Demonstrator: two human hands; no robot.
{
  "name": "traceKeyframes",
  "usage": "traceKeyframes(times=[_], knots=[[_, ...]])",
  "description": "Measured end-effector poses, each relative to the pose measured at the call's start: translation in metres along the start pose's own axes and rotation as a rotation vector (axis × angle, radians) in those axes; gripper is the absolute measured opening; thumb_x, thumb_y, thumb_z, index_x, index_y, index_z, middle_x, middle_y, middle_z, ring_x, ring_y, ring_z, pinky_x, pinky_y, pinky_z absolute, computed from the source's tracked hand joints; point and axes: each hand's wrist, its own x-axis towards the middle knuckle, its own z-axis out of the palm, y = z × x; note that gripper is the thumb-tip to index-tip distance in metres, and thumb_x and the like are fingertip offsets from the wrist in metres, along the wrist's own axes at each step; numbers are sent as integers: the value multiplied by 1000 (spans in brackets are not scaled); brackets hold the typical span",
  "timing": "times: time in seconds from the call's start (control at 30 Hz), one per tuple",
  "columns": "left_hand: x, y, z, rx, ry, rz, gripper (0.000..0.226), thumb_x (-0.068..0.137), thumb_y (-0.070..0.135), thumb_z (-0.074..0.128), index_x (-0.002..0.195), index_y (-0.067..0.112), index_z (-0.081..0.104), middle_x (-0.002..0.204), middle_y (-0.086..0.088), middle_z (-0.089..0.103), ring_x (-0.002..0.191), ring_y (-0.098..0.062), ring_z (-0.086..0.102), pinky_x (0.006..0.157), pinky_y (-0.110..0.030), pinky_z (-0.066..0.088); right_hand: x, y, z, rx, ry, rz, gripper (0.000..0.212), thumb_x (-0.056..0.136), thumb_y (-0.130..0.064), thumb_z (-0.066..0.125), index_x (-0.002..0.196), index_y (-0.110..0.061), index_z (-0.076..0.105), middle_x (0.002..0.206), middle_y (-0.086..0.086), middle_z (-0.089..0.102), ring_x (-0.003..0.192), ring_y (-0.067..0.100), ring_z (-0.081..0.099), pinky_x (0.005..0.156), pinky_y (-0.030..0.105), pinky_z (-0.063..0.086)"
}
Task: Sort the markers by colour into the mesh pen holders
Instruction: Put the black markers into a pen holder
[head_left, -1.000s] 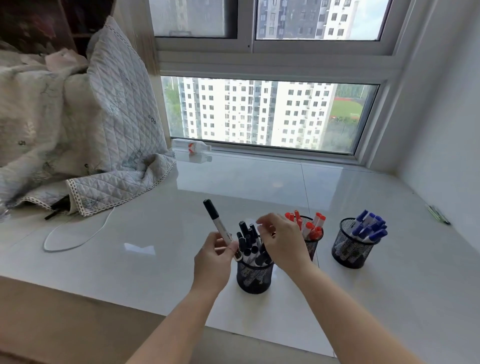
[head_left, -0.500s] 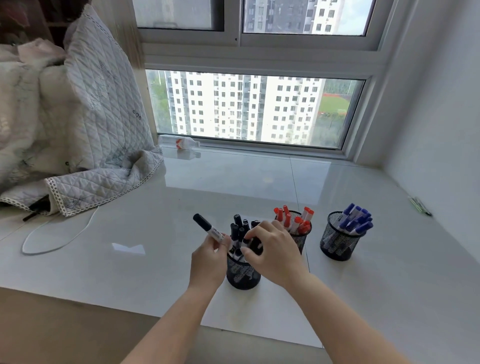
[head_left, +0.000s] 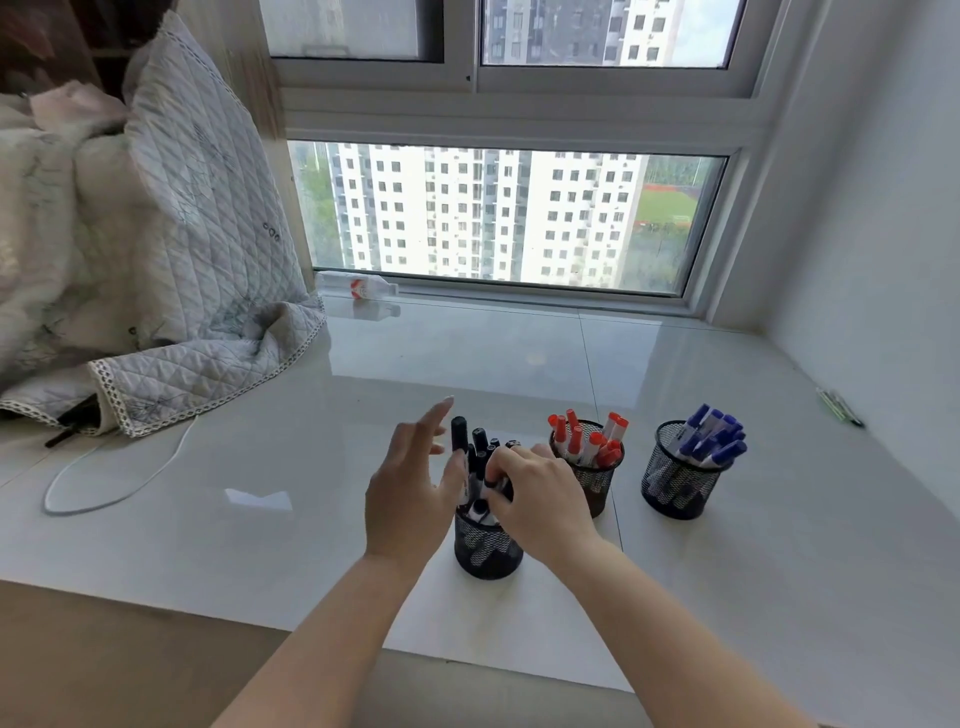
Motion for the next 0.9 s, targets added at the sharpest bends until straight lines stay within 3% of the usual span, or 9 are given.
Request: traceKeyframes(times=[0.13, 0.3, 0.4, 0.5, 0.7, 0.9], knots=[[4, 3, 2, 54, -63, 47, 17, 86, 28, 61, 103, 24, 64, 95, 7, 62, 79, -11, 66, 62, -38, 55, 1, 1, 1, 11, 18, 32, 10, 83, -20, 54, 90, -17, 60, 88, -4, 67, 92, 18, 51, 74, 27, 37], [4, 10, 4, 65, -107, 88, 35, 84, 38, 61, 118, 35, 56, 101, 14, 63, 81, -10, 62, 63, -27, 49, 1, 1, 2, 43, 40, 66, 11, 84, -20, 51, 88, -14, 59, 74, -1, 59, 83, 21, 54, 67, 30, 39], [8, 17, 7, 137, -104, 169, 23, 86, 37, 61, 108, 34, 63, 93, 12, 66, 79, -13, 60, 61, -22, 40, 3, 0, 2, 46, 15, 62, 14, 84, -19, 49, 92, -15, 60, 80, 0, 64, 85, 21, 55, 70, 30, 41], [10, 11, 5, 76, -85, 110, 13, 85, 31, 63, 97, 28, 66, 88, 10, 68, 77, -13, 63, 62, -26, 46, 2, 2, 2, 81, 1, 97, 10, 82, -21, 56, 91, -18, 57, 73, -7, 53, 82, 21, 54, 67, 27, 37], [-4, -12, 5, -15, -102, -50, 8, 79, 26, 72, 87, 25, 71, 85, 11, 62, 74, -5, 64, 64, -32, 53, 3, 3, 0, 120, -29, 98, 22, 83, -22, 59, 105, -20, 60, 96, 1, 64, 93, 18, 55, 82, 29, 44], [-5, -13, 2, 30, -163, -27, 18, 83, 26, 66, 100, 31, 69, 92, 12, 61, 78, -10, 62, 65, -33, 52, 6, 4, -2, -18, -91, 15, 27, 87, -28, 52, 111, -21, 62, 108, -1, 65, 104, 19, 51, 86, 32, 41]])
